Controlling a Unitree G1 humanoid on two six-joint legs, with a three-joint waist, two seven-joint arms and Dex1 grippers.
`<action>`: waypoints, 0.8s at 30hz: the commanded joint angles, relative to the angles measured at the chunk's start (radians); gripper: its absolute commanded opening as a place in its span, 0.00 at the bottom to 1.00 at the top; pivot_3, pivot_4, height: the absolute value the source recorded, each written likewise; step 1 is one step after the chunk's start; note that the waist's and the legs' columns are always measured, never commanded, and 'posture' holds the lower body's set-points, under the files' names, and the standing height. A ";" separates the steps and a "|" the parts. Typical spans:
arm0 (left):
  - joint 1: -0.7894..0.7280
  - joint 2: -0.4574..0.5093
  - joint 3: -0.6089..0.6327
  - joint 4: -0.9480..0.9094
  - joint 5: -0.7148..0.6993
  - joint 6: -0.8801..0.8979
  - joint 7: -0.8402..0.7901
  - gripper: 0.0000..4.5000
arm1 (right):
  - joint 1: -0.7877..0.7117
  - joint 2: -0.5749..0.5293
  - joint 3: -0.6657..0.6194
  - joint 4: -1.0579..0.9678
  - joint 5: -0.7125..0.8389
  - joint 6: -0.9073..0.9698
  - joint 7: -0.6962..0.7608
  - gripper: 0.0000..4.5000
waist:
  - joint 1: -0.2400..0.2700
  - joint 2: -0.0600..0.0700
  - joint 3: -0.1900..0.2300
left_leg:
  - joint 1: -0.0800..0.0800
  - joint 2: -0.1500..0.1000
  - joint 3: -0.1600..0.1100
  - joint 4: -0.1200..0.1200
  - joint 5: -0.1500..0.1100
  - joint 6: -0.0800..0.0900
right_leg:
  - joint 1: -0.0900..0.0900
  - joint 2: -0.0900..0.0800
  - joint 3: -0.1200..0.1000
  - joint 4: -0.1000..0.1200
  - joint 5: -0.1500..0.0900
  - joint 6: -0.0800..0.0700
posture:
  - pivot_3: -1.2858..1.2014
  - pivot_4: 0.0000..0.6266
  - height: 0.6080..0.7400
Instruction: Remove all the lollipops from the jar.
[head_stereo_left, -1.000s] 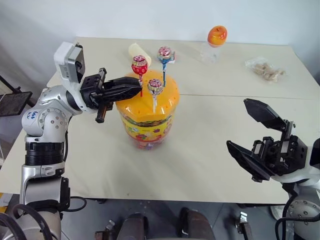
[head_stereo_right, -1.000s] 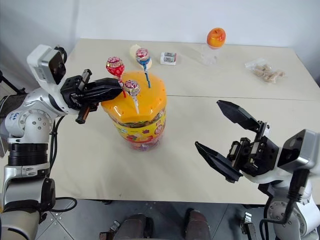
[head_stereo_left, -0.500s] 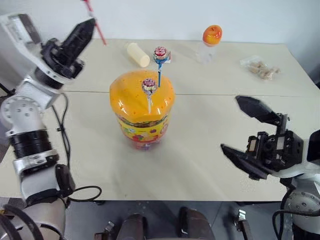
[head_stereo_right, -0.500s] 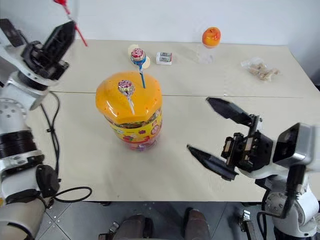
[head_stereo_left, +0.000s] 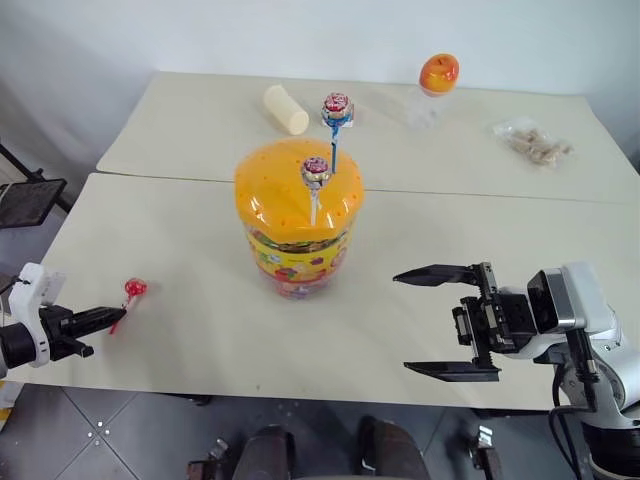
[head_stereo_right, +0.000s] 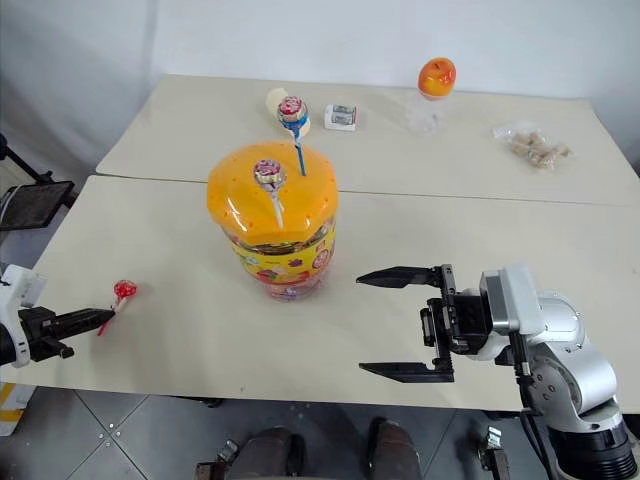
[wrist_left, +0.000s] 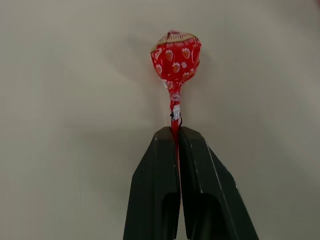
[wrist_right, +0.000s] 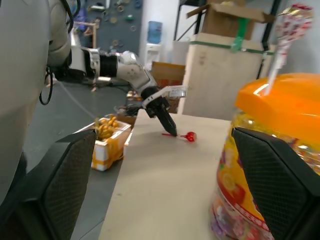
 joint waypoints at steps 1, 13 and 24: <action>0.029 -0.023 0.041 -0.087 -0.008 0.038 0.022 0.00 | -0.027 -0.004 -0.018 0.021 -0.010 0.008 -0.008 1.00 | -0.003 0.000 0.000 | 0.000 0.000 0.000 0.000 0.000 0.000 | 0.000 0.000 0.000 0.000 0.000 0.000 | 0.52 0.24 1.00; -0.030 -0.117 0.221 -0.054 -0.131 -0.179 -0.203 0.86 | -0.308 0.087 -0.038 0.151 0.011 0.207 -0.336 1.00 | -0.018 0.003 0.000 | -0.001 0.004 0.006 -0.001 -0.001 -0.002 | -0.008 0.003 0.000 0.004 -0.001 -0.002 | 0.52 0.24 1.00; -0.240 -0.334 0.222 -0.443 -0.545 -0.130 -0.039 0.99 | -0.705 0.230 0.098 0.394 -0.134 0.323 -0.437 1.00 | -0.043 0.002 -0.001 | -0.001 0.005 0.006 -0.001 -0.001 -0.004 | -0.012 0.004 0.000 0.012 -0.001 -0.004 | 0.52 0.24 1.00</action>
